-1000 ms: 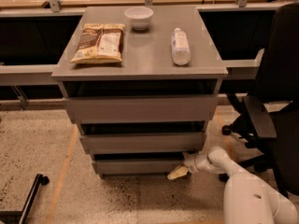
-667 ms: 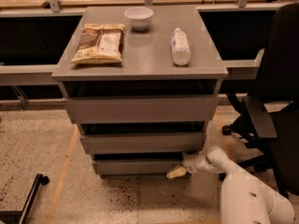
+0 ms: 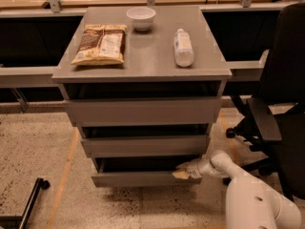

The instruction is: Open bottom drawer

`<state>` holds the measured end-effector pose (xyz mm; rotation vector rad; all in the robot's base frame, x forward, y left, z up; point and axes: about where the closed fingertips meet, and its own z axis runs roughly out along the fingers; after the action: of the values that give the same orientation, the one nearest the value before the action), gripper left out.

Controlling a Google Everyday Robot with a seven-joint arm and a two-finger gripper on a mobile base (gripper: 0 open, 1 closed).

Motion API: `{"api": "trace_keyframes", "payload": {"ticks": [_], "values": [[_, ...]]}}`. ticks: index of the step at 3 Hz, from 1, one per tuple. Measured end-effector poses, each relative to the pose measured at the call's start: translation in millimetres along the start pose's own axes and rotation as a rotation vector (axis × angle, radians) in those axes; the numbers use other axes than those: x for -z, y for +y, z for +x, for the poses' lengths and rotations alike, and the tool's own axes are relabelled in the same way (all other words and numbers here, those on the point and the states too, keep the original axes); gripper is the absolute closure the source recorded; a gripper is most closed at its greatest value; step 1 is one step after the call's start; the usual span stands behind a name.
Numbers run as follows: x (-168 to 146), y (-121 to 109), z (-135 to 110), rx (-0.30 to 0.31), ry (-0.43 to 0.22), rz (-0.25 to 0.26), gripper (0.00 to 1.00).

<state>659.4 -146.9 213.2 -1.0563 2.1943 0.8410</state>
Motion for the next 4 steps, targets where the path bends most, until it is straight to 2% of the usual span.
{"api": "trace_keyframes", "payload": {"ticks": [1,2,3,4], "values": [[3.0,22.4,19.4,-0.02,0.078,-0.038,0.88],[-3.6,51.9,35.5,-0.044,0.122,-0.091,0.89],[-2.3,52.5,34.0,-0.044,0.122,-0.091,0.66],[-11.5,61.4,40.4,-0.056,0.164,-0.112,0.43]]}}
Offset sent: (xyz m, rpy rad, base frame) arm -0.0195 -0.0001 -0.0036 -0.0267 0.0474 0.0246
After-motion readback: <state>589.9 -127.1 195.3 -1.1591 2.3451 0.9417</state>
